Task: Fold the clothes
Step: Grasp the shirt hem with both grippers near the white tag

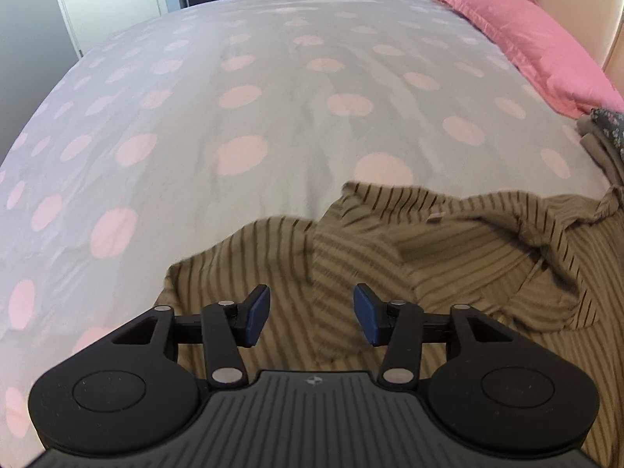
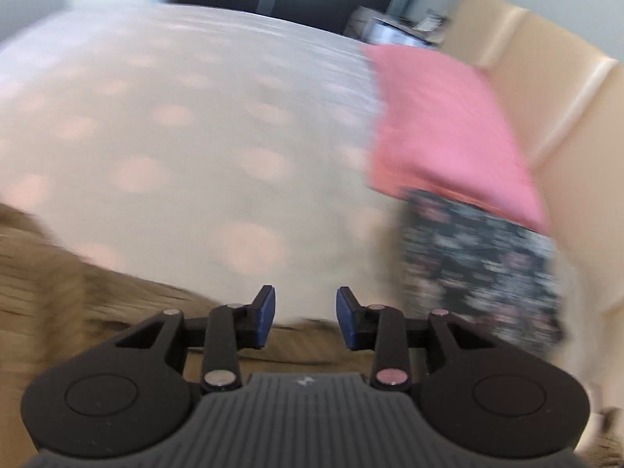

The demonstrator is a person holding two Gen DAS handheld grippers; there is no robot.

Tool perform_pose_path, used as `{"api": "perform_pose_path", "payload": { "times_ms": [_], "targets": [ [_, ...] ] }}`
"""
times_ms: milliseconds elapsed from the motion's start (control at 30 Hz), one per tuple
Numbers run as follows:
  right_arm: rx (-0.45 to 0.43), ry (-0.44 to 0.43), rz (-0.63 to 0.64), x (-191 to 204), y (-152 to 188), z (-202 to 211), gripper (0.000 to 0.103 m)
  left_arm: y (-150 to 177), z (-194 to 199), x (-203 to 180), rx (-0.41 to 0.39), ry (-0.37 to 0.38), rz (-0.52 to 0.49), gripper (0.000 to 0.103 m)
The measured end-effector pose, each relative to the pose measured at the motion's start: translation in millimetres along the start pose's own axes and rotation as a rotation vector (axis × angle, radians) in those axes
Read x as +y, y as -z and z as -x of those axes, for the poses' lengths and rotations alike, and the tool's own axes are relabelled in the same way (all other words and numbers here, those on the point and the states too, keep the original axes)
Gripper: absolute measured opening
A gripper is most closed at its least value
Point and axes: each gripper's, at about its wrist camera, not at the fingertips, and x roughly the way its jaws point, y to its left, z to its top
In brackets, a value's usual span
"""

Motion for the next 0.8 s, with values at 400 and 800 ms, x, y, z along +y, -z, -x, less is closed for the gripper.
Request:
{"api": "perform_pose_path", "payload": {
  "times_ms": [400,800],
  "targets": [
    [0.1,-0.351,0.107,136.4,-3.9,-19.6,0.049,-48.6,-72.8,-39.2,0.101,-0.033,-0.015,0.047],
    [0.137,-0.265,0.037,104.5,-14.0,-43.0,0.003,-52.9,-84.7,-14.5,0.093,-0.056,0.015,0.001]
  ]
}}
